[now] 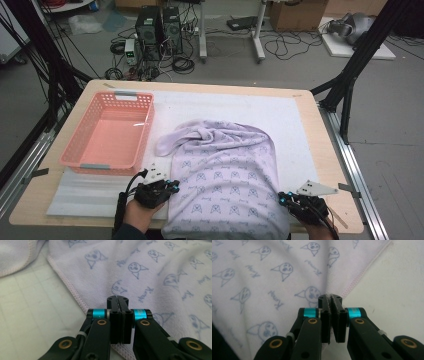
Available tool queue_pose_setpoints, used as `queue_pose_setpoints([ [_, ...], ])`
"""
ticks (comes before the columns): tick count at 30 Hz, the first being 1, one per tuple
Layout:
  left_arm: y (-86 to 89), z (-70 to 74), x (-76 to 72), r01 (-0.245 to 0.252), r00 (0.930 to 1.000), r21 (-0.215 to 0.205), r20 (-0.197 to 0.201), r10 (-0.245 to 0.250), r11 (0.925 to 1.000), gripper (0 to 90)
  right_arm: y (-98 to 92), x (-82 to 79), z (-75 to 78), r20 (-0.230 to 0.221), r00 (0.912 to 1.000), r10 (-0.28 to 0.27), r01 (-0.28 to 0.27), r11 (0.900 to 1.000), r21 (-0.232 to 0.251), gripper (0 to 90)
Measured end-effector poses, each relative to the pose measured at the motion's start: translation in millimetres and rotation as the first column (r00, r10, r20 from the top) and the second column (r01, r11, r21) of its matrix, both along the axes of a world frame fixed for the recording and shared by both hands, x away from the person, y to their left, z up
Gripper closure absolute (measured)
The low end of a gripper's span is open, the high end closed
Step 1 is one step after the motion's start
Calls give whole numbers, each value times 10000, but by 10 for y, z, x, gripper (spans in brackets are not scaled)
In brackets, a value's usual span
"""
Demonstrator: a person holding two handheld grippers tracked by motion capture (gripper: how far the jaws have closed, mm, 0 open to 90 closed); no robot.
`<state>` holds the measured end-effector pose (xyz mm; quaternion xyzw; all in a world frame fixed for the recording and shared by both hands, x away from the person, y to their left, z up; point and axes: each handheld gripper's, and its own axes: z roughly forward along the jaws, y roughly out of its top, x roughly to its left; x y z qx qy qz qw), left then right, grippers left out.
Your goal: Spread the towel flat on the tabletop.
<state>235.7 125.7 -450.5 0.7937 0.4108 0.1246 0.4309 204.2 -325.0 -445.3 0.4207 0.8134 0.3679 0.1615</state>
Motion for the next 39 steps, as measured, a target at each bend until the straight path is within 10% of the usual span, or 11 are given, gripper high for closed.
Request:
queue_pose_setpoints([
  [12,145,22,-469,781,9966,-132,-245,-785,9969,884,-94,-463,72,-337,9938,1060,-1068,9940,-223,863],
  [14,159,89,-508,781,9968,-353,194,-774,9963,855,-108,-533,108,-321,9924,1189,-1195,9927,-181,844],
  [16,172,128,-428,571,9977,-580,405,-548,9967,661,-114,-515,150,-82,9956,932,-931,9956,123,722],
  [22,88,161,-25,166,9972,-858,739,-103,9962,521,-1,-116,192,798,9968,-58,39,9997,243,573],
  [28,-214,-3,501,-43,9997,-375,-246,34,9993,468,175,434,-17,421,9953,-871,883,9957,-289,552],
  [30,-248,-12,497,-13,10000,-96,-40,13,10000,504,190,456,-38,419,9950,-909,915,9957,-132,585],
  [31,-276,-12,460,-311,9985,597,465,283,9977,599,181,471,-36,199,9980,-605,602,9981,148,781],
  [33,-214,-4,449,-175,9997,329,187,169,9993,859,196,444,-19,170,9997,-186,186,9998,-8,861],
  [39,-55,2,238,22,10000,-9,52,-22,10000,866,128,308,22,-67,9989,473,-473,9989,-40,868],
])
